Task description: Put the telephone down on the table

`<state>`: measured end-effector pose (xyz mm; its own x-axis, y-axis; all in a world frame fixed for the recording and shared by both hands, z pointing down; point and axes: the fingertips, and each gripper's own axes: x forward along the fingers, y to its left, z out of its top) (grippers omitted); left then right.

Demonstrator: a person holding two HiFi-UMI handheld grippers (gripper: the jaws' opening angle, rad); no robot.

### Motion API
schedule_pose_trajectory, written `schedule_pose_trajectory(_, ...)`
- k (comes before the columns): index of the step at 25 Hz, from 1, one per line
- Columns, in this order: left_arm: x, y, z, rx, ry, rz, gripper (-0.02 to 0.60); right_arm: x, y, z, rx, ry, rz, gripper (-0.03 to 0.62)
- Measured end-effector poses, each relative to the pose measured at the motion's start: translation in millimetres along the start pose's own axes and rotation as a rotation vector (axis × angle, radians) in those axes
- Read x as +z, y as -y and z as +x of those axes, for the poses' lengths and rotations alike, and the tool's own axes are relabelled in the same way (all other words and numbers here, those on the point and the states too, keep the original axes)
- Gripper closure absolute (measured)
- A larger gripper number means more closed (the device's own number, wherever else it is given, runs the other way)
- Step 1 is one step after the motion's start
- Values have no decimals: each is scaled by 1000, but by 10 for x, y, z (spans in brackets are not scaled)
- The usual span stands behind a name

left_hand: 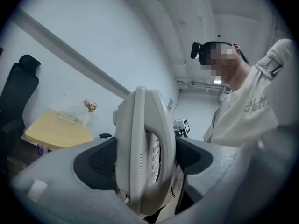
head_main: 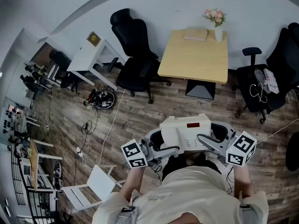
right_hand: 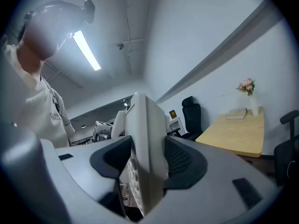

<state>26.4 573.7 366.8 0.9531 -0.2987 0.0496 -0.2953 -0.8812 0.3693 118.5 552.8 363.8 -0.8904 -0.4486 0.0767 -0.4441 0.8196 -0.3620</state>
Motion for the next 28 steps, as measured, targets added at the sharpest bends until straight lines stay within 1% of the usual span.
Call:
schedule_pose_trajectory(5, 44, 9, 77, 3, 10, 28, 195, 50, 46, -53, 11, 4, -19, 376)
schedule_pose_trajectory(9, 53, -53, 110, 17, 7, 35, 195, 54, 122, -21, 25, -1, -19, 376)
schedule_pose_trajectory(14, 6, -145, 105, 43, 8, 8, 195, 28, 201, 58, 45, -16, -9, 376)
schedule_pose_trajectory(18, 63, -367, 133, 59, 16, -10, 195, 78, 389, 206, 54, -20, 6, 376)
schedule_pose_trajectory(22, 128, -580, 61, 60, 7, -16, 195, 123, 492, 418, 56, -31, 8, 376)
schedule_pose_trajectory(28, 413, -1023, 37, 34, 26, -6, 195, 366, 762, 766, 32, -35, 5, 376)
